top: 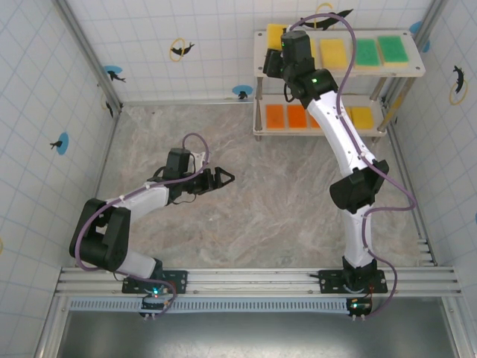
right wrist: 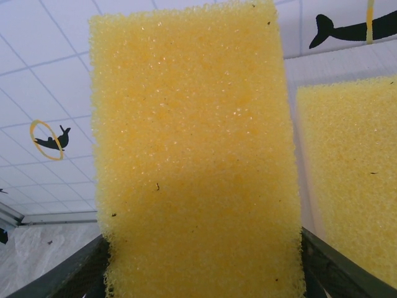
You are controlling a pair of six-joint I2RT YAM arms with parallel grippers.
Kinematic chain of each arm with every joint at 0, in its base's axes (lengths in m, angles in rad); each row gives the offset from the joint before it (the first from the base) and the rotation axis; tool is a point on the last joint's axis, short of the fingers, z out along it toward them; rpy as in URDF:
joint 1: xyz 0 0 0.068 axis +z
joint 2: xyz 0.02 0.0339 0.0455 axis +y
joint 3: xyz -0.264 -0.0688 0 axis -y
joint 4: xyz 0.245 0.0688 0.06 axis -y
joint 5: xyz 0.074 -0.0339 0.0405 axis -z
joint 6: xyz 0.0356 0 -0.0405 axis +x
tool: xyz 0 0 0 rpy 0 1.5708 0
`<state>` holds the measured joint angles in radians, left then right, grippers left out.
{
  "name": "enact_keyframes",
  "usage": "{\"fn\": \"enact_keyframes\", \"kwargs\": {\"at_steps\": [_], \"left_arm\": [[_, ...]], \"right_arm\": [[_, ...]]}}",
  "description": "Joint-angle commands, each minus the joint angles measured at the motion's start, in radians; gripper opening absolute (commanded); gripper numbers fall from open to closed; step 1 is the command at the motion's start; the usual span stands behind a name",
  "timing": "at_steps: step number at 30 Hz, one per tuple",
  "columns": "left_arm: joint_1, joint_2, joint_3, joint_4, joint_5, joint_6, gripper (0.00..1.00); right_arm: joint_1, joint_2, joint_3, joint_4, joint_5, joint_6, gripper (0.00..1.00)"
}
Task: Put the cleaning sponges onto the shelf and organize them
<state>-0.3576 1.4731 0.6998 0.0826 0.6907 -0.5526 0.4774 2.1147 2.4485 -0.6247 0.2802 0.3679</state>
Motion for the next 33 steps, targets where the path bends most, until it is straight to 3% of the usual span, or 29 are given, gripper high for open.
{"fn": "enact_keyframes", "kwargs": {"at_steps": [1,33], "left_arm": [[0.009,-0.019,-0.008,-0.001,-0.001,0.020,0.98],[0.013,-0.013,-0.003,-0.004,0.004,0.023,0.98]], "right_arm": [[-0.003,0.025,0.044,0.023,0.009,0.002,0.70],[0.007,0.041,0.043,0.005,0.048,-0.018,0.75]]}}
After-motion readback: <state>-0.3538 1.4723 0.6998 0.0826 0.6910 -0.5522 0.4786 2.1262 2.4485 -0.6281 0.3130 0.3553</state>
